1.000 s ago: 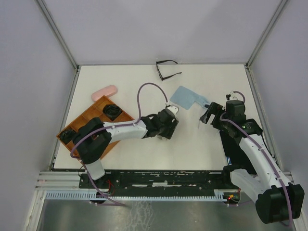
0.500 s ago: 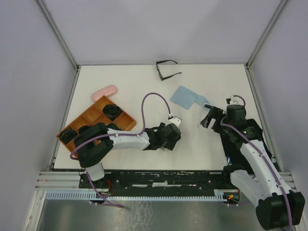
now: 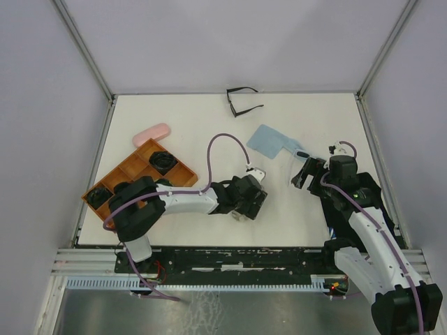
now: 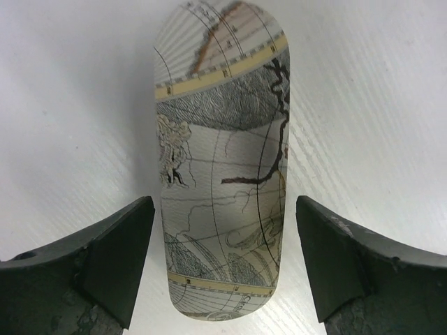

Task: Organize the sunglasses
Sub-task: Place the sunglasses case at the center of the board.

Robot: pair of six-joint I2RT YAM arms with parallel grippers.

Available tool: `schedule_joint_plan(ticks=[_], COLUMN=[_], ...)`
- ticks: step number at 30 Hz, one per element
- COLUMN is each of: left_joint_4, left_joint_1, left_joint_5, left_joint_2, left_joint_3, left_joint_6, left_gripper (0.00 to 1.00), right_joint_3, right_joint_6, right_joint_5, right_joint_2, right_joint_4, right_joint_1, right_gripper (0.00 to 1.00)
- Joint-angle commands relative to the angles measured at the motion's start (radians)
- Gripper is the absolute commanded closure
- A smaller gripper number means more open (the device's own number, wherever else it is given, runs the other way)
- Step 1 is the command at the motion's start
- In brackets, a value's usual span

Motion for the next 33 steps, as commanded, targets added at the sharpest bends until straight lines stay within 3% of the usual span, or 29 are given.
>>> schedule_joint_plan(ticks=[1, 20, 33], left_joint_4=[-0.01, -0.115, -0.132], left_joint_1=[0.04, 0.08, 0.081], left_joint_5=[0.065, 0.148, 0.149], left_joint_2=[-0.01, 0.059, 0.084], left_joint_3=[0.067, 0.179, 0.198], left_joint_6=[0.052, 0.233, 0.256], left_gripper=[0.1, 0.12, 0.33], right_joint_3=[0.002, -0.006, -0.006], right_joint_6=[0.001, -0.018, -0.019], right_joint_5=[-0.018, -0.058, -0.072], right_joint_2=[-0.002, 0.018, 0.024], right_joint_4=[0.038, 0.058, 0.059], right_joint_1=[0.001, 0.001, 0.0], right_gripper=[0.01, 0.01, 0.01])
